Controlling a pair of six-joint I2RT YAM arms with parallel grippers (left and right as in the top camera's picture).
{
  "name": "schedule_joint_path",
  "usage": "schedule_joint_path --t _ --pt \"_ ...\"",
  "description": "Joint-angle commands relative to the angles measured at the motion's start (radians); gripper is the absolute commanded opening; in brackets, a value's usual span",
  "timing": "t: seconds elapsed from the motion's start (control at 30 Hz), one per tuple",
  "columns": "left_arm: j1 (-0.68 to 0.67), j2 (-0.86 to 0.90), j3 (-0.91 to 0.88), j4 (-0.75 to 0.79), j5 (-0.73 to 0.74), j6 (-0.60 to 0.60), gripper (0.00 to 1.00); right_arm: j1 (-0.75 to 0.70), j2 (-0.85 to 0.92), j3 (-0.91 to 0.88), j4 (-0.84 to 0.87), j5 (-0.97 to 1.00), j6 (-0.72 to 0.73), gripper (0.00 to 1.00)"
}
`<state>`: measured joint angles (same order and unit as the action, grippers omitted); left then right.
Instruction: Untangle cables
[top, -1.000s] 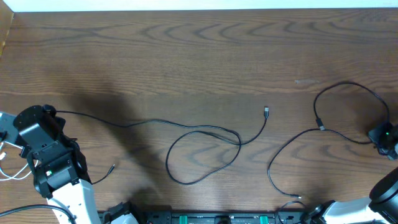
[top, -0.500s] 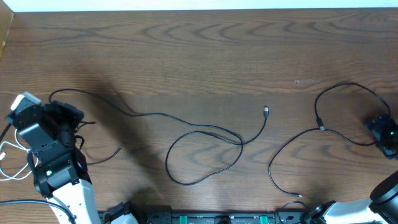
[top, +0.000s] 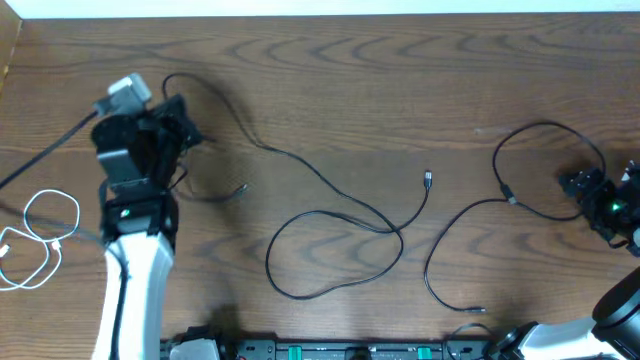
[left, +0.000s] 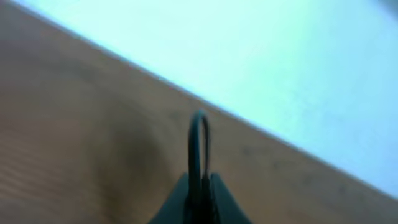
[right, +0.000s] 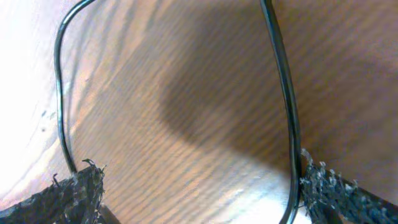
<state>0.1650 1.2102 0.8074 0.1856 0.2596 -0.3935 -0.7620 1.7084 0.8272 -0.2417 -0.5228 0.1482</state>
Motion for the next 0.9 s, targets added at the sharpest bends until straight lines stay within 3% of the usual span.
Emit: schedule_joint_path --t 0.0,0.1,0.13,0.17,0.27,0.43,0.63,0.87 --pt "-0.034 0.116 0.008 0.155 -0.101 -0.031 0.07 0.031 0.014 -0.009 -0.001 -0.022 -0.016 0.99" --pt "-0.035 0.206 0.008 0.216 -0.234 -0.030 0.09 0.039 0.014 -0.010 -0.004 -0.022 -0.016 0.99" --pt "-0.035 0.220 0.008 0.189 -0.256 -0.030 0.22 0.039 0.014 -0.010 -0.005 -0.022 -0.016 0.99" --pt "-0.035 0.229 0.008 0.149 -0.261 -0.030 0.25 0.039 0.014 -0.010 -0.005 -0.022 -0.016 0.99" --pt "-0.036 0.240 0.008 0.003 -0.260 -0.031 0.25 0.039 0.014 -0.010 -0.005 -0.022 -0.016 0.99" --pt "-0.037 0.240 0.008 -0.248 -0.234 -0.065 0.08 0.039 0.014 -0.010 -0.004 -0.022 -0.016 0.99" --pt "-0.037 0.240 0.008 -0.484 -0.233 -0.284 0.08 0.042 0.014 -0.010 -0.004 -0.022 -0.016 0.99" --pt "-0.038 0.241 -0.014 -0.622 -0.216 -0.301 0.08 0.044 0.014 -0.010 -0.005 -0.023 -0.015 0.99"
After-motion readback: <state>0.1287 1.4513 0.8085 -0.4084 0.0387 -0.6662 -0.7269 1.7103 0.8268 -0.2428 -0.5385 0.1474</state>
